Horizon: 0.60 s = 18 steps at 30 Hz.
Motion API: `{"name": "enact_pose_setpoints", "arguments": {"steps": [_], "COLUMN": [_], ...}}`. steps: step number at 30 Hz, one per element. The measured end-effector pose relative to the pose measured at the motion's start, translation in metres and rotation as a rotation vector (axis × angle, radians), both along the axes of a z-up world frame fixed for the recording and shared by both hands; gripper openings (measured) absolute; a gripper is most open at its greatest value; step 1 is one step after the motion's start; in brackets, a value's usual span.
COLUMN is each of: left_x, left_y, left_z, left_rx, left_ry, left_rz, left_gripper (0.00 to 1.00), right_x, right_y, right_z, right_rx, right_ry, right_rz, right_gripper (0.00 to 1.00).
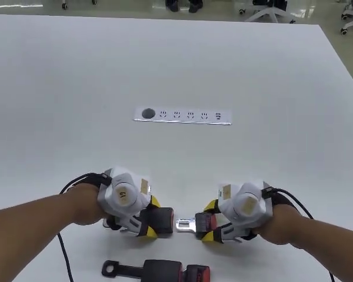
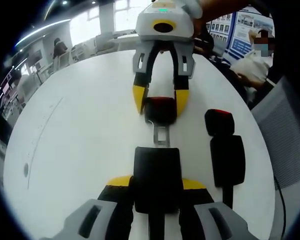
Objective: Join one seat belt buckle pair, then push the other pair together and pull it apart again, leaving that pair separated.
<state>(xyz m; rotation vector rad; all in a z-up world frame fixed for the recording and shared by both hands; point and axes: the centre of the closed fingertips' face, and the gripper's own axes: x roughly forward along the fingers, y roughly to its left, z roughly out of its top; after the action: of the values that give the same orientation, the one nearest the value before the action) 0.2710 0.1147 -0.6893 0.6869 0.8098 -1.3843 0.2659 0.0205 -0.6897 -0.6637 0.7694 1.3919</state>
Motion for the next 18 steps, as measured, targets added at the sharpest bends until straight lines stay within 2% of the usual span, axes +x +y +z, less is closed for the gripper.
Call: {"name": "enact_pose_setpoints", "arguments": {"steps": [6,11,14,18], "left_x": [0.0,-0.001,-0.001,-0.002], "left_y": [0.0,0.0,0.0,-0.001], "left_z": [0.0,0.001,0.001,0.003], "left_rx": [0.0,-0.001,-0.003,-0.002], "left_ry": [0.002,0.002,0.003,0.003], "left_rz": [0.001,0.002,0.002,0.004], "left_gripper": [0.35,0.35,0.35,0.35], "right_x": [-0.001,0.0,0.005,0.006], "right_y": [-0.01,-0.026,-0.034,-0.042], "right_z": [0.008,0.017,0.011,0.01], "right_rx": [0.002,0.0,0.0,-0.009], "right_ry": [0.0,0.002,0.004,0.004], "right_rz": [-0.013,-0.027,-0.028,-0.031], "right_gripper": [0.33,0.33,0.33,0.33]}}
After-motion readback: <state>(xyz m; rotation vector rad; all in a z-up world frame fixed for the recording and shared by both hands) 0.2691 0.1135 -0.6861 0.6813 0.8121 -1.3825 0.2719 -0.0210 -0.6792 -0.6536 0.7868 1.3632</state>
